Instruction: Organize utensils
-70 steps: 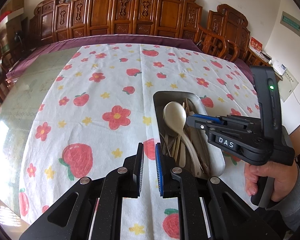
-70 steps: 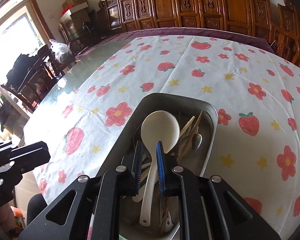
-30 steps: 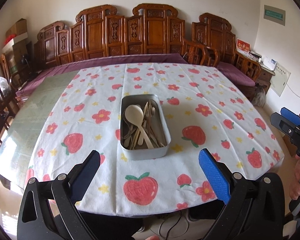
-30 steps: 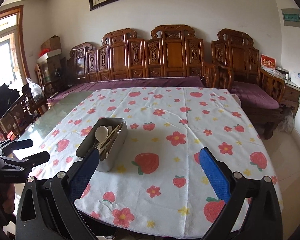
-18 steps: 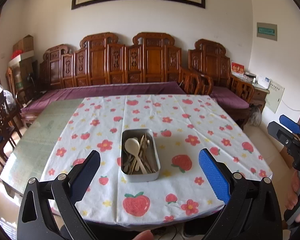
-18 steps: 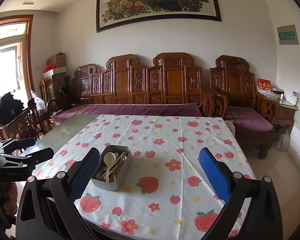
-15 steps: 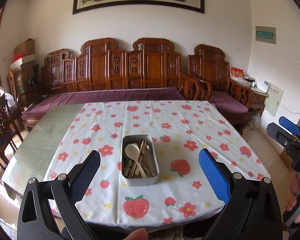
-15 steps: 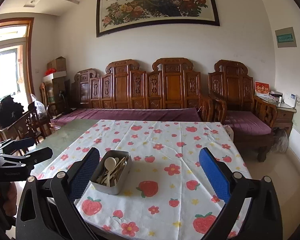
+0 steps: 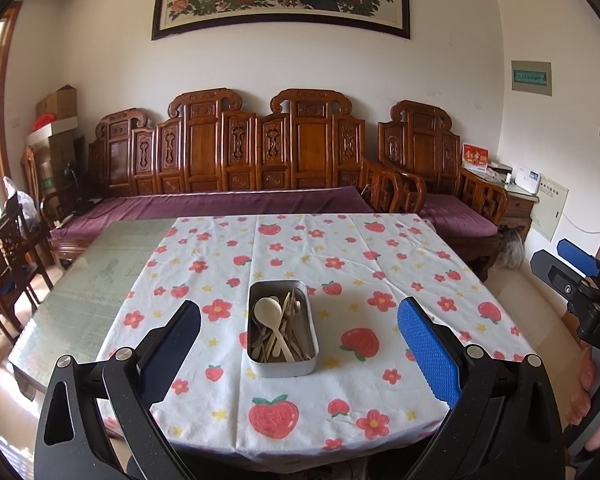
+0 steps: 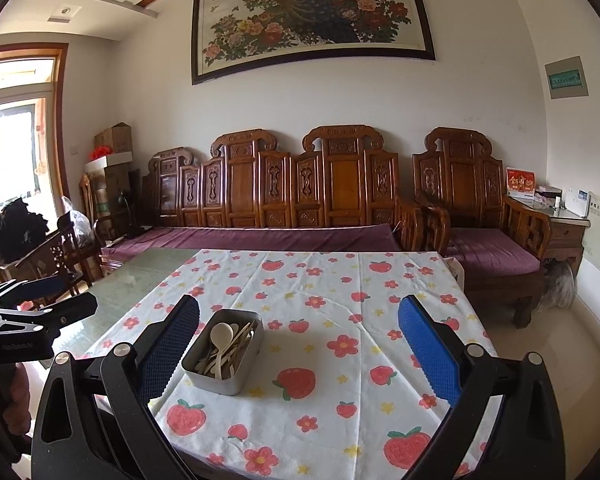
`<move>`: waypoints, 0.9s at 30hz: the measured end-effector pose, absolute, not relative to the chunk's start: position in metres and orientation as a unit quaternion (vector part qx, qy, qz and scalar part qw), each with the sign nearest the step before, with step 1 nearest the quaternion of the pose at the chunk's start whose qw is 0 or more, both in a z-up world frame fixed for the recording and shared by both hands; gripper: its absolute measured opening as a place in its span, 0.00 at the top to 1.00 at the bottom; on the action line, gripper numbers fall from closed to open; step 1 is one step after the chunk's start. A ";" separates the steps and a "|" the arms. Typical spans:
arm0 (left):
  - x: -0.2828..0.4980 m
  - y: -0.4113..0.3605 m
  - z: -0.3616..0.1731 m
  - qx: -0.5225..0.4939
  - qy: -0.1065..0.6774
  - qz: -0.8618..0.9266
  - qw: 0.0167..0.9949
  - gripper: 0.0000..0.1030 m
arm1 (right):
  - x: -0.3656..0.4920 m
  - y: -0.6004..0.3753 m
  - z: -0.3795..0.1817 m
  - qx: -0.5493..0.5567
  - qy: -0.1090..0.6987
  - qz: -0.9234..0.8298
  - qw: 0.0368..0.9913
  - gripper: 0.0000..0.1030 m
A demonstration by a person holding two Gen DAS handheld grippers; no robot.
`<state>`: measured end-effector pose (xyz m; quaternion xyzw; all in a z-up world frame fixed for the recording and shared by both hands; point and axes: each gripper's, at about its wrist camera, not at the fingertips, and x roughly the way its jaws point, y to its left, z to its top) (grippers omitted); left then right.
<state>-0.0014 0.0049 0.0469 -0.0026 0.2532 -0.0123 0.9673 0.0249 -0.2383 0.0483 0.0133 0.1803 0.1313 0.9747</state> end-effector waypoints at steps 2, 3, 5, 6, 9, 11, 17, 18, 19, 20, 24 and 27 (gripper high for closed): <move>-0.002 0.005 0.047 -0.001 0.253 -0.012 0.967 0.08 | 0.025 -0.238 0.048 0.013 0.180 0.131 0.975 0.03; -0.002 0.005 0.047 -0.002 0.253 -0.012 0.967 0.08 | 0.025 -0.238 0.047 0.014 0.181 0.131 0.975 0.03; -0.002 0.005 0.047 -0.003 0.253 -0.013 0.967 0.08 | 0.026 -0.238 0.047 0.014 0.182 0.132 0.974 0.03; -0.002 0.005 0.047 -0.003 0.253 -0.012 0.967 0.08 | 0.026 -0.238 0.045 0.014 0.183 0.132 0.974 0.03; -0.002 0.005 0.047 -0.003 0.252 -0.012 0.968 0.08 | 0.026 -0.237 0.044 0.015 0.184 0.132 0.974 0.03; -0.002 0.005 0.048 -0.002 0.252 -0.012 0.968 0.08 | 0.027 -0.237 0.042 0.015 0.184 0.132 0.974 0.03; -0.003 0.004 0.050 -0.004 0.252 -0.011 0.968 0.08 | 0.028 -0.236 0.042 0.016 0.185 0.133 0.974 0.03; -0.004 0.003 0.050 -0.004 0.251 -0.011 0.968 0.08 | 0.028 -0.236 0.042 0.015 0.184 0.132 0.974 0.03; -0.003 0.004 0.049 -0.003 0.251 -0.011 0.968 0.08 | 0.028 -0.236 0.042 0.016 0.185 0.132 0.974 0.03; -0.003 0.004 0.049 -0.003 0.251 -0.011 0.968 0.08 | 0.028 -0.236 0.042 0.016 0.185 0.132 0.974 0.03; -0.004 0.004 0.050 -0.003 0.251 -0.012 0.968 0.08 | 0.029 -0.234 0.040 0.016 0.185 0.132 0.974 0.03; -0.005 0.003 0.051 -0.003 0.251 -0.011 0.968 0.08 | 0.029 -0.235 0.041 0.016 0.185 0.132 0.974 0.03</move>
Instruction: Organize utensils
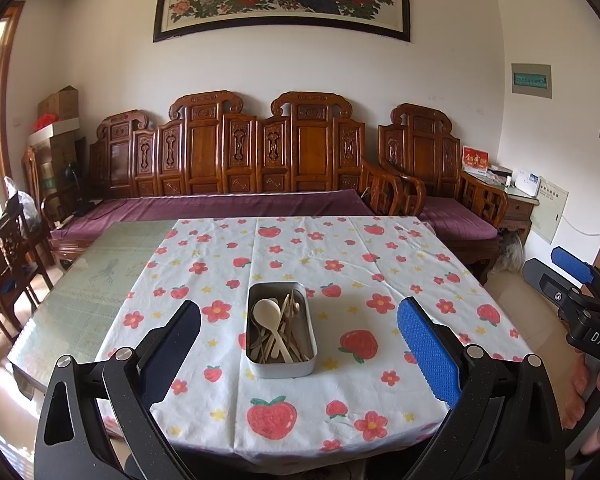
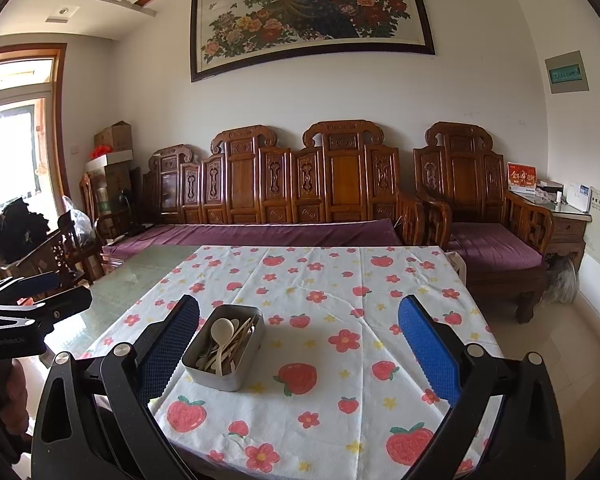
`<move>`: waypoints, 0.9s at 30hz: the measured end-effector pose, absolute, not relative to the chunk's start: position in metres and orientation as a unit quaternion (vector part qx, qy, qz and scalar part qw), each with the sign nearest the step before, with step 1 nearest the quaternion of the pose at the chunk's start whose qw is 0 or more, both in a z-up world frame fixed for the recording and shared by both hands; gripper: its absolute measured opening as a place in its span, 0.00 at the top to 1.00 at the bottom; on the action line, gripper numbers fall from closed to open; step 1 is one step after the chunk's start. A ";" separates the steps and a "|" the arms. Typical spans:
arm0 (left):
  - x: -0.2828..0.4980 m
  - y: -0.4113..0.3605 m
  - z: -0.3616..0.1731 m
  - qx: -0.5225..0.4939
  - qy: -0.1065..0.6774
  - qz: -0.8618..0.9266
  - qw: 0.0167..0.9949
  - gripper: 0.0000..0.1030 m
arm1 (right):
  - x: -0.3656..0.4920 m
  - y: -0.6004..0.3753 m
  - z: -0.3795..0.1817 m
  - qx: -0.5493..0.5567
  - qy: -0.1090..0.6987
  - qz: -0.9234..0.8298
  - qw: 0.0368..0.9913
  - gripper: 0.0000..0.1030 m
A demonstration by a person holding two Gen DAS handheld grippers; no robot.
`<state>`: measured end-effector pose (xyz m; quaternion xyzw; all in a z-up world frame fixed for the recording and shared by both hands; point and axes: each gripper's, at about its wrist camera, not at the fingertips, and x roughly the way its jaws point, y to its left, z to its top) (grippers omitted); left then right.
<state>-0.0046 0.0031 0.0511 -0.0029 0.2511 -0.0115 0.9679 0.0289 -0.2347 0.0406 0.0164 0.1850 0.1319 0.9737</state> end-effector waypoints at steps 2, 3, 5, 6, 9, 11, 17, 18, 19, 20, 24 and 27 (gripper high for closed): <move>-0.005 0.003 0.051 -0.003 0.251 -0.011 0.968 0.08 | 0.029 -0.235 0.041 0.016 0.185 0.132 0.974 0.03; -0.005 0.003 0.051 -0.003 0.251 -0.011 0.968 0.08 | 0.029 -0.235 0.041 0.016 0.185 0.132 0.974 0.03; -0.005 0.003 0.050 -0.003 0.251 -0.011 0.968 0.08 | 0.029 -0.235 0.040 0.016 0.185 0.132 0.974 0.03; -0.005 0.003 0.051 -0.003 0.251 -0.011 0.968 0.08 | 0.029 -0.235 0.041 0.017 0.186 0.132 0.974 0.03; -0.005 0.003 0.050 -0.003 0.251 -0.011 0.968 0.08 | 0.029 -0.235 0.041 0.016 0.186 0.132 0.974 0.03; -0.005 0.003 0.050 -0.003 0.251 -0.011 0.968 0.08 | 0.029 -0.235 0.041 0.017 0.186 0.132 0.974 0.03; -0.005 0.002 0.051 -0.002 0.250 -0.011 0.968 0.08 | 0.029 -0.233 0.035 0.017 0.187 0.131 0.973 0.03; -0.005 0.002 0.051 -0.002 0.250 -0.011 0.968 0.08 | 0.028 -0.233 0.034 0.017 0.187 0.132 0.973 0.03; -0.005 0.003 0.050 -0.003 0.250 -0.011 0.968 0.08 | 0.028 -0.233 0.034 0.017 0.187 0.132 0.973 0.03; -0.005 0.002 0.052 -0.002 0.250 -0.012 0.968 0.08 | 0.028 -0.233 0.034 0.017 0.187 0.131 0.973 0.03; -0.005 0.002 0.052 -0.002 0.250 -0.011 0.968 0.08 | 0.029 -0.233 0.035 0.017 0.188 0.131 0.973 0.03; -0.006 0.001 0.052 -0.002 0.249 -0.011 0.968 0.08 | 0.029 -0.233 0.035 0.017 0.187 0.131 0.973 0.03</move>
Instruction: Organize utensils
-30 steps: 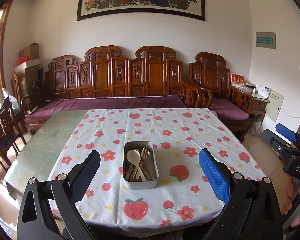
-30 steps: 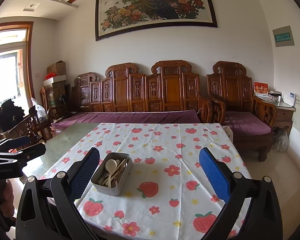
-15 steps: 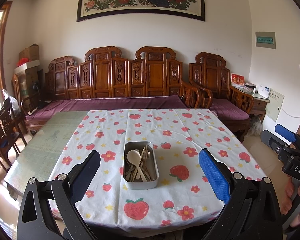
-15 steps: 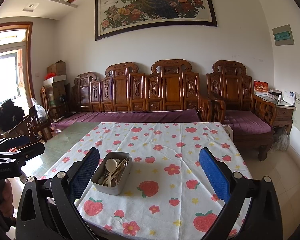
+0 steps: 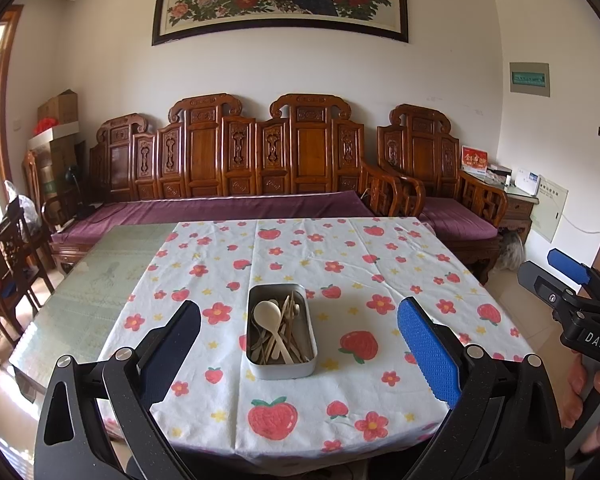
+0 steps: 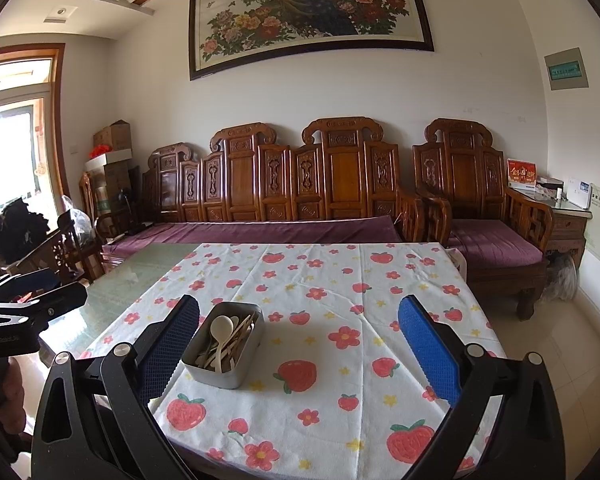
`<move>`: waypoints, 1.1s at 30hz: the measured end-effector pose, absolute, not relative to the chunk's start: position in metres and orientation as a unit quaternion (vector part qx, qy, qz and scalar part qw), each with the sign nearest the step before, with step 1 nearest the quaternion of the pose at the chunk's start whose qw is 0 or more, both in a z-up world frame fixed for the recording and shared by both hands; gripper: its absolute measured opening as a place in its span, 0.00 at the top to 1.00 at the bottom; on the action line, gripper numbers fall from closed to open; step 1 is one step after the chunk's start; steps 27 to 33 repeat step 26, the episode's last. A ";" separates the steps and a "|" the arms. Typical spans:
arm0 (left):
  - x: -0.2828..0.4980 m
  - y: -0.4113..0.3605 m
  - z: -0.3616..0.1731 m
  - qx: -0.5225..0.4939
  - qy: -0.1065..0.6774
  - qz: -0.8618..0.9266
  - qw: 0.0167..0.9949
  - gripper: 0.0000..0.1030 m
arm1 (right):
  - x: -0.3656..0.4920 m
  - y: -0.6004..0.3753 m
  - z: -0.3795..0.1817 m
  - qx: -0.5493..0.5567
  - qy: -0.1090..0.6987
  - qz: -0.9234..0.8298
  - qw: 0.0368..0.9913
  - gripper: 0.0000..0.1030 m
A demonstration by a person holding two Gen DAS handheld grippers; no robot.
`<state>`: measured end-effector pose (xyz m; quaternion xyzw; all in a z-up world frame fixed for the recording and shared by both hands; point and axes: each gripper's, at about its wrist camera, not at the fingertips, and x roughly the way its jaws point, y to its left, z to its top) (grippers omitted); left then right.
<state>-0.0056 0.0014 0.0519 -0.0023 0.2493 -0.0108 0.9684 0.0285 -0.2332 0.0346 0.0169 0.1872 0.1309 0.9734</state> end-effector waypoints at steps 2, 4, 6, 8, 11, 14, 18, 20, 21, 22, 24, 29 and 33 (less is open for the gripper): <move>-0.006 0.001 0.052 -0.002 0.249 -0.011 0.968 0.08 | 0.029 -0.234 0.036 0.017 0.187 0.131 0.973 0.03; -0.005 0.001 0.053 -0.002 0.248 -0.011 0.969 0.08 | 0.029 -0.234 0.035 0.017 0.187 0.131 0.973 0.03; -0.005 0.000 0.056 -0.002 0.248 -0.011 0.969 0.08 | 0.029 -0.234 0.035 0.017 0.187 0.132 0.973 0.03; -0.005 0.000 0.055 -0.002 0.248 -0.011 0.969 0.08 | 0.029 -0.234 0.035 0.018 0.188 0.132 0.973 0.03; -0.004 0.000 0.058 0.000 0.246 -0.010 0.969 0.08 | 0.029 -0.234 0.036 0.018 0.188 0.132 0.973 0.03; -0.005 0.000 0.061 0.000 0.246 -0.011 0.969 0.08 | 0.029 -0.234 0.036 0.018 0.188 0.132 0.973 0.03; -0.004 0.000 0.061 -0.001 0.246 -0.011 0.969 0.08 | 0.028 -0.233 0.034 0.018 0.188 0.132 0.973 0.03; -0.004 -0.001 0.062 -0.001 0.246 -0.011 0.969 0.08 | 0.029 -0.233 0.034 0.018 0.188 0.132 0.973 0.03; -0.004 -0.001 0.062 -0.001 0.246 -0.011 0.969 0.08 | 0.028 -0.232 0.033 0.018 0.188 0.132 0.973 0.03; -0.004 -0.001 0.062 -0.001 0.246 -0.011 0.969 0.08 | 0.028 -0.233 0.033 0.018 0.188 0.132 0.973 0.03; -0.005 0.000 0.062 -0.002 0.245 -0.011 0.969 0.08 | 0.029 -0.233 0.035 0.018 0.188 0.132 0.973 0.03; -0.004 0.000 0.063 -0.004 0.245 -0.012 0.969 0.08 | 0.029 -0.234 0.035 0.018 0.189 0.132 0.973 0.03; -0.004 0.000 0.063 -0.004 0.245 -0.012 0.969 0.08 | 0.029 -0.234 0.035 0.018 0.189 0.132 0.973 0.03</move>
